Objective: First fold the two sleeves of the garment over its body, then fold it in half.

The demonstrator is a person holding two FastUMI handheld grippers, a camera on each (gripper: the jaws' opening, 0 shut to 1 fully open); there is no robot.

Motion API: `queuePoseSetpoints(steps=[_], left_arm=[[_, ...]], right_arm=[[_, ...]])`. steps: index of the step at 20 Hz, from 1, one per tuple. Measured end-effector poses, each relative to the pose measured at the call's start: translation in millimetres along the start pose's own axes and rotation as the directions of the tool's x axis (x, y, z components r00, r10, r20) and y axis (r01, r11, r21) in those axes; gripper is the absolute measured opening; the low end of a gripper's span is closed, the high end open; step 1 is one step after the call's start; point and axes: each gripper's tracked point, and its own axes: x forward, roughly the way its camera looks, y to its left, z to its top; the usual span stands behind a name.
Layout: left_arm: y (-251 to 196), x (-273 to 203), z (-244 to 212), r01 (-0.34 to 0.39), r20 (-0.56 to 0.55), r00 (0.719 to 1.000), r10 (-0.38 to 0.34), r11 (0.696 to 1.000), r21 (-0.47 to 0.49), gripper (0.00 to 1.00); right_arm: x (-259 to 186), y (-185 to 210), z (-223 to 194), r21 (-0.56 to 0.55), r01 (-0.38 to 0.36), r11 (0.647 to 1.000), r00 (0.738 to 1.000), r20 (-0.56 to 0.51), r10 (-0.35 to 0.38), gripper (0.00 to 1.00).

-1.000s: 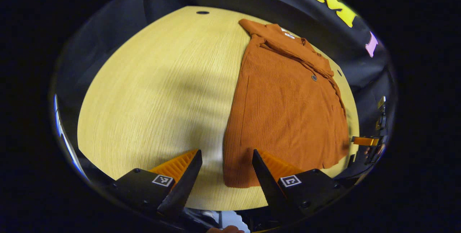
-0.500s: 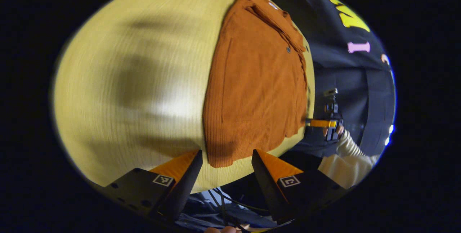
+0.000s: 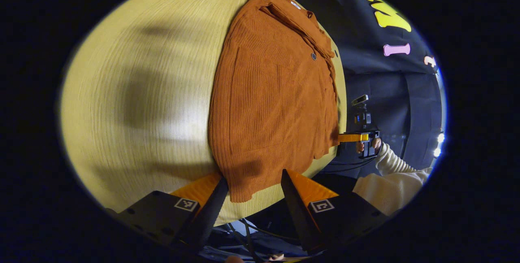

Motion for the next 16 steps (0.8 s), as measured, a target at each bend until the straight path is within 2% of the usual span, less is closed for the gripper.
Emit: queuePoseSetpoints(steps=[1,2,3,4,5,9,10,11,12,16], left_arm=[[6.8,1.1,-3.9,-0.041,-0.014,0.999,0.041,0.999,0.002,0.8],[10.1,3.7,-4.4,-0.056,-0.021,0.998,0.056,0.998,-0.003,0.49],[9.9,1.6,-4.4,-0.063,-0.018,0.998,0.062,0.998,-0.012,0.46],[9.7,1.4,-3.7,-0.07,-0.019,0.997,0.07,0.997,-0.018,0.41],[10.6,2.0,-3.3,-0.08,-0.014,0.997,0.08,0.997,-0.021,0.41],[18.4,5.5,-6.6,-0.139,-0.027,0.99,0.138,0.989,-0.044,0.3],[16.6,6.7,-7.4,-0.144,-0.04,0.989,0.141,0.988,-0.064,0.22],[15.0,6.6,-8.4,-0.15,-0.038,0.988,0.148,0.986,-0.075,0.17],[13.9,7.1,-8.3,-0.16,-0.033,0.987,0.158,0.985,-0.067,0.13],[15.7,15.6,-2.6,-0.254,-0.012,0.967,0.254,0.967,-0.019,0.06]], right_arm=[[0.5,0.5,1.5,0.01,-0.005,1.0,1.0,0.002,0.005,0.58],[0.9,-4.8,1.0,0.002,0.014,1.0,1.0,0.003,-0.014,0.57],[2.0,-9.6,0.3,-0.013,0.028,1.0,1.0,0.007,-0.028,0.56],[-1.8,-10.8,2.3,-0.015,0.024,1.0,1.0,0.008,-0.024,0.38],[-0.8,-10.3,2.6,-0.006,0.015,1.0,1.0,0.007,-0.015,0.31],[-0.4,-10.4,2.1,0.008,-0.004,1.0,1.0,0.009,0.004,0.29],[-0.2,-18.4,3.4,0.006,0.027,1.0,0.999,0.021,-0.027,0.29],[0.6,-16.1,4.1,0.012,0.025,1.0,0.999,0.024,-0.025,0.27],[0.3,-15.7,4.9,0.011,0.022,1.0,0.999,0.033,-0.023,0.11],[2.8,-12.0,5.5,-0.016,0.035,0.999,0.998,0.051,-0.034,0.13]])
